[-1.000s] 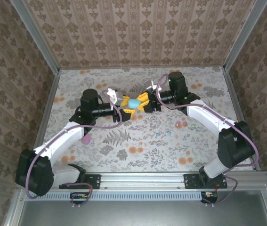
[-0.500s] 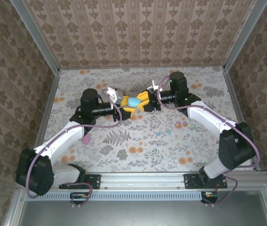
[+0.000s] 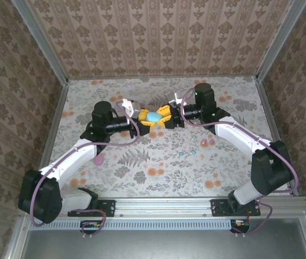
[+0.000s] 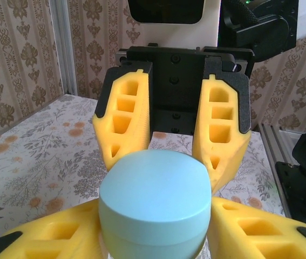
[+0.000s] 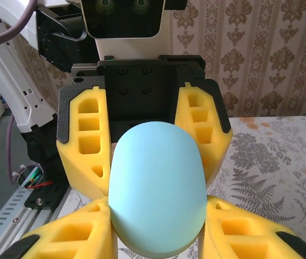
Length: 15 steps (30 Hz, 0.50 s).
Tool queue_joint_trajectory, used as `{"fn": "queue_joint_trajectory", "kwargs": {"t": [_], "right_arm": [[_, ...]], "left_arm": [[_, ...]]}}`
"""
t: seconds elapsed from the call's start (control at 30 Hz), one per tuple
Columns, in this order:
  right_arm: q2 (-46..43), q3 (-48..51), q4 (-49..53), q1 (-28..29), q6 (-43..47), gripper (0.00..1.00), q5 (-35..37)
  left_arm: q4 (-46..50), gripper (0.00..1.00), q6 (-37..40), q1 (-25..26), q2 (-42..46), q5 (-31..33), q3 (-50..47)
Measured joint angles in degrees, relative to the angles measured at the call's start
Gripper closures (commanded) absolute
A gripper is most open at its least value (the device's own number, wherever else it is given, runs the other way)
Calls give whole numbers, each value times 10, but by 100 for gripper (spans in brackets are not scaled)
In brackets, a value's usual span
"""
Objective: Insert the wireless bluetooth earbuds into the charging case
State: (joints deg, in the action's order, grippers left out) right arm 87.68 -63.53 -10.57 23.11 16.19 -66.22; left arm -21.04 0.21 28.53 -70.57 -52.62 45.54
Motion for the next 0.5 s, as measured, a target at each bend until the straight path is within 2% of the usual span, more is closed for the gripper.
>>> {"fn": "queue_joint_trajectory", "kwargs": {"t": [0.1, 0.3, 0.5], "right_arm": [[0, 1, 0, 0, -1, 64, 0], [-1, 2, -5, 0, -5, 63, -1], [-2, 2, -9, 0, -17, 51, 2]], "left_arm": [[0, 56, -1, 0, 0, 0, 0], [0, 66, 0, 0, 0, 1, 2], [1, 72, 2, 0, 0, 2, 3]]}}
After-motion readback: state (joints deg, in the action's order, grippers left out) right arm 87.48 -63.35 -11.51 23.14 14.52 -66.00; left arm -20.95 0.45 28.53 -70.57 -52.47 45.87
